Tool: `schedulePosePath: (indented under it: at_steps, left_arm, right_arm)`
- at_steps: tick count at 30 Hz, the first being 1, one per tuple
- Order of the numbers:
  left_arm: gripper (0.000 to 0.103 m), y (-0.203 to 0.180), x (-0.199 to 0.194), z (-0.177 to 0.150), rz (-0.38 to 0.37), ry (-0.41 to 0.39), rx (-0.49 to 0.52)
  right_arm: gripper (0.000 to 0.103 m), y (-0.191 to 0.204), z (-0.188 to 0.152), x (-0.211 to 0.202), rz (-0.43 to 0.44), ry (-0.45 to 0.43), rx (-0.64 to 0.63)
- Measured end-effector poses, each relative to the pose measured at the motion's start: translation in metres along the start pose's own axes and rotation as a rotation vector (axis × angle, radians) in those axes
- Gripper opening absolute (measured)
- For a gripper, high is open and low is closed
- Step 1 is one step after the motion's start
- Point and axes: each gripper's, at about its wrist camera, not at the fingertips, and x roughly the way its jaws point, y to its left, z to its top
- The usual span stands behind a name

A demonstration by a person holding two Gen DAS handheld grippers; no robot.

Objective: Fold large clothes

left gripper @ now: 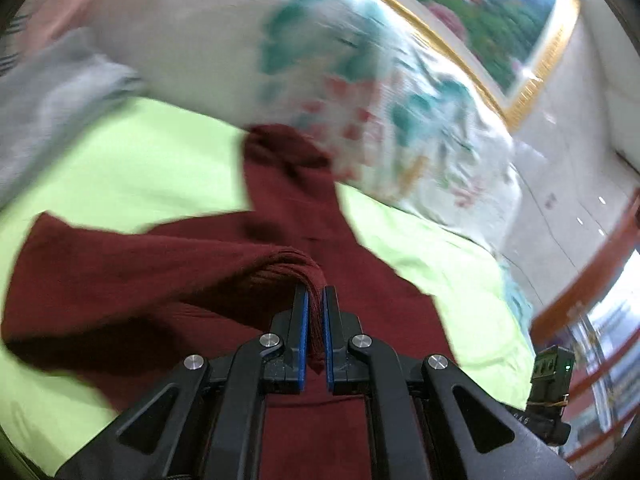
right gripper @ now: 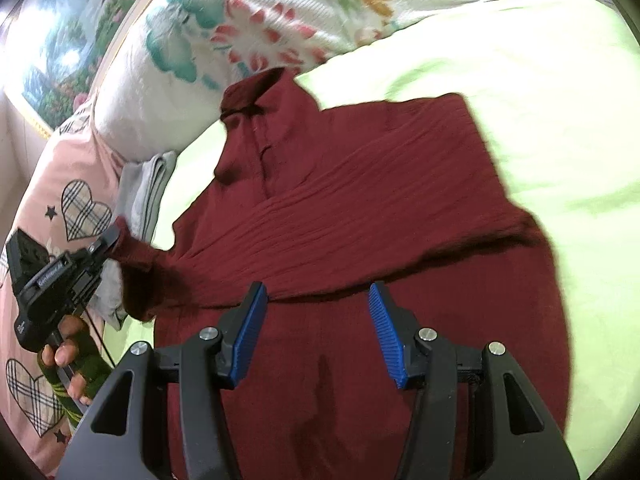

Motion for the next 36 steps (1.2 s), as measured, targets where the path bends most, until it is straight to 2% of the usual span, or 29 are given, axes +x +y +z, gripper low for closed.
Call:
schedulePosePath:
  at_steps: [7,12,15,16,20,22,24,27,32,36]
  left_arm:
    - [0.004,-0.084,0.094,-0.023,-0.122,0.1,0.059]
    - [0.005,-0.116,0.148,-0.051,-0.124,0.184,0.132]
    - [0.008,-0.118,0.167,-0.07,-0.104,0.263,0.157]
    - [0.01,-0.114,0.168,-0.076,-0.103,0.288,0.15]
    - [0.037,-0.095,0.145,-0.091,-0.092,0.321,0.145]
    - [0.043,-0.082,0.122,-0.097,-0.054,0.31,0.17]
    - [0.044,-0.062,0.097,-0.101,-0.013,0.3,0.164]
    - [0.045,-0.02,0.056,-0.102,0.096,0.254,0.126]
    - [0.046,0.06,0.001,-0.093,0.393,0.141,0.03]
    - [0.046,0.108,-0.011,-0.089,0.459,0.133,-0.066]
  right_arm:
    - [0.054,-0.043,0.007,-0.036,-0.055,-0.095,0.098]
    - [0.054,-0.068,0.011,-0.047,-0.076,-0.127,0.178]
    - [0.054,-0.069,0.012,-0.045,-0.072,-0.124,0.188]
    - [0.054,-0.068,0.012,-0.043,-0.066,-0.121,0.189]
    - [0.054,-0.061,0.013,-0.033,-0.046,-0.1,0.172]
    - [0.054,-0.052,0.016,-0.024,-0.04,-0.082,0.138]
    - [0.054,-0.043,0.018,-0.014,-0.039,-0.057,0.106]
    - [0.054,-0.029,0.024,0.005,-0.05,-0.023,0.037]
    - [0.054,-0.022,0.04,0.041,-0.095,0.039,-0.013]
    - [0.054,-0.022,0.057,0.069,-0.106,0.08,-0.033]
